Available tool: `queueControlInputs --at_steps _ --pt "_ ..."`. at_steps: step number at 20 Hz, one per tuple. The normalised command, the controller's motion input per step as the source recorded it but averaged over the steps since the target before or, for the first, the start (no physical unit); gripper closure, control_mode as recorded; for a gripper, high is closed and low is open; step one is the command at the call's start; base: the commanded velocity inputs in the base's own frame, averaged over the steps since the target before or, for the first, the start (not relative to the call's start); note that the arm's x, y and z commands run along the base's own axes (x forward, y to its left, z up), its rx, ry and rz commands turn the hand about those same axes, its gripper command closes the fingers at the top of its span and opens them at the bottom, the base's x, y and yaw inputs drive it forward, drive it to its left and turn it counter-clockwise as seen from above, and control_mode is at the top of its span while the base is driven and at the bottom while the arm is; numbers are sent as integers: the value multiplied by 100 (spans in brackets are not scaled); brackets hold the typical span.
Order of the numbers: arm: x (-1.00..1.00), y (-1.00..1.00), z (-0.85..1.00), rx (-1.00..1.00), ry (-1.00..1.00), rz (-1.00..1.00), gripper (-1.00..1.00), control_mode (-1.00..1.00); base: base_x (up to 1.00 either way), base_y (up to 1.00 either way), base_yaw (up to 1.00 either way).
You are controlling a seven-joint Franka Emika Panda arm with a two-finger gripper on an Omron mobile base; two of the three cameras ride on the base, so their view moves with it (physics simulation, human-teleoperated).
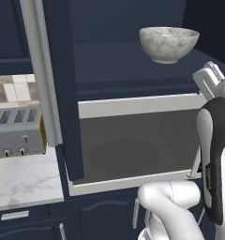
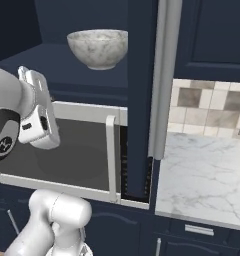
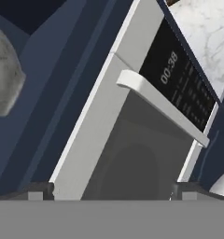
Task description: Take the smaller bowl and place it next to the appetizer plate on the dining counter , and place the larger bowl next to the plate with cooked food.
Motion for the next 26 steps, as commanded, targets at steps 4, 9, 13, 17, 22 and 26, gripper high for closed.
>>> queueControlInputs --at_steps 4,9,13,17,22,26 --pt "14 -1 100 8 0 0 -100 -100 0 0 0" --pt "43 0 67 7 -4 0 -100 -100 0 0 0" --pt "83 -2 7 11 -11 1 -100 -100 0 0 0" --pt "90 -8 7 13 5 10 -100 -100 0 0 0" --pt "55 -1 2 11 -15 2 -100 -100 0 0 0" --pt "54 0 1 6 -10 0 -100 -100 0 0 0"
